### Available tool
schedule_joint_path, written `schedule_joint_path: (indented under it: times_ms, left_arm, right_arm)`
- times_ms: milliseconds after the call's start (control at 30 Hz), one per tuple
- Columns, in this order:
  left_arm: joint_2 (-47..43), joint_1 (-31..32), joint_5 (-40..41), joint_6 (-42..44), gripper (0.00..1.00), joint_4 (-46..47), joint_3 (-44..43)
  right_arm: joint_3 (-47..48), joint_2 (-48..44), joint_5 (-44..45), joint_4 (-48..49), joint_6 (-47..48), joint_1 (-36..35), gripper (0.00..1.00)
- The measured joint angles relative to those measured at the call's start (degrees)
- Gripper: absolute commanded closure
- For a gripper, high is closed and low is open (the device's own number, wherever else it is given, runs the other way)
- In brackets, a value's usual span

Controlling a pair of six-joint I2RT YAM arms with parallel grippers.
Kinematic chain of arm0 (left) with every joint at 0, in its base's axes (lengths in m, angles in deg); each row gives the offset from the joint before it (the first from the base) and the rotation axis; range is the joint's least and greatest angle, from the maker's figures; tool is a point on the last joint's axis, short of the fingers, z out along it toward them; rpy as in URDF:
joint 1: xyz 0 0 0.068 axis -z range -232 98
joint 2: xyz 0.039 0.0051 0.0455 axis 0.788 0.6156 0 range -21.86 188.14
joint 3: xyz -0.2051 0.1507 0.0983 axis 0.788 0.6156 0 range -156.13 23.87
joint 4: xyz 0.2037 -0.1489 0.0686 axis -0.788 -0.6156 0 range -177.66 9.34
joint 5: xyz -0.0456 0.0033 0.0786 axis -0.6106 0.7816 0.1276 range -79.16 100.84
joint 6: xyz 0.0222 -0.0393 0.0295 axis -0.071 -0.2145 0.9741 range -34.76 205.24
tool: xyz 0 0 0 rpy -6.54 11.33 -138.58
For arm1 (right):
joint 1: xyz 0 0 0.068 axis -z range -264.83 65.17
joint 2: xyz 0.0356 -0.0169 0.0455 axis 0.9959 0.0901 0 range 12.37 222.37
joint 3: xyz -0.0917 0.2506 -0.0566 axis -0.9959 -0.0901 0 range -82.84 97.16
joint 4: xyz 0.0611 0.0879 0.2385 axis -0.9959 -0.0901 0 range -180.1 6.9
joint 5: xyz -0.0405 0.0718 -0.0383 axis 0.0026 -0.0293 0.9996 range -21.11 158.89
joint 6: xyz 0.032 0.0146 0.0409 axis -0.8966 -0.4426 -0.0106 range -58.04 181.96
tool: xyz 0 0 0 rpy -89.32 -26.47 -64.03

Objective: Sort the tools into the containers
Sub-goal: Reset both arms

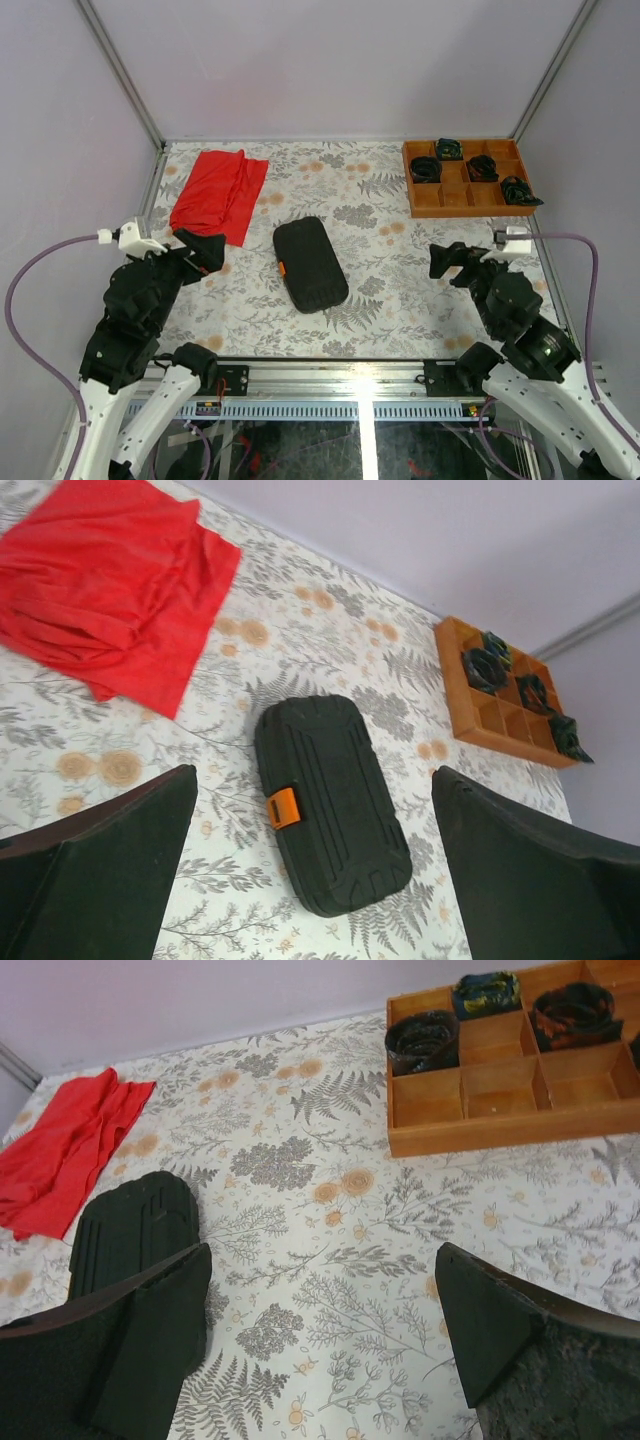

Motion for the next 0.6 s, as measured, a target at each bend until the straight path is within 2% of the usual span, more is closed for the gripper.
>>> schedule_joint_path:
  times_ms: [200, 600]
  left_arm:
    - [-2.12, 0.00, 7.43, 0.02, 0.00, -2.86, 0.81]
    - [-2.12, 0.00, 13.42, -0.39, 0.00, -3.93, 2.58]
  right_arm:
    - [-7.32, -9.09, 3.89, -3.34, -6.69, 0.00, 0.01]
    - [-8.98, -13.66, 11.02, -9.18, -13.09, 0.00, 0.01]
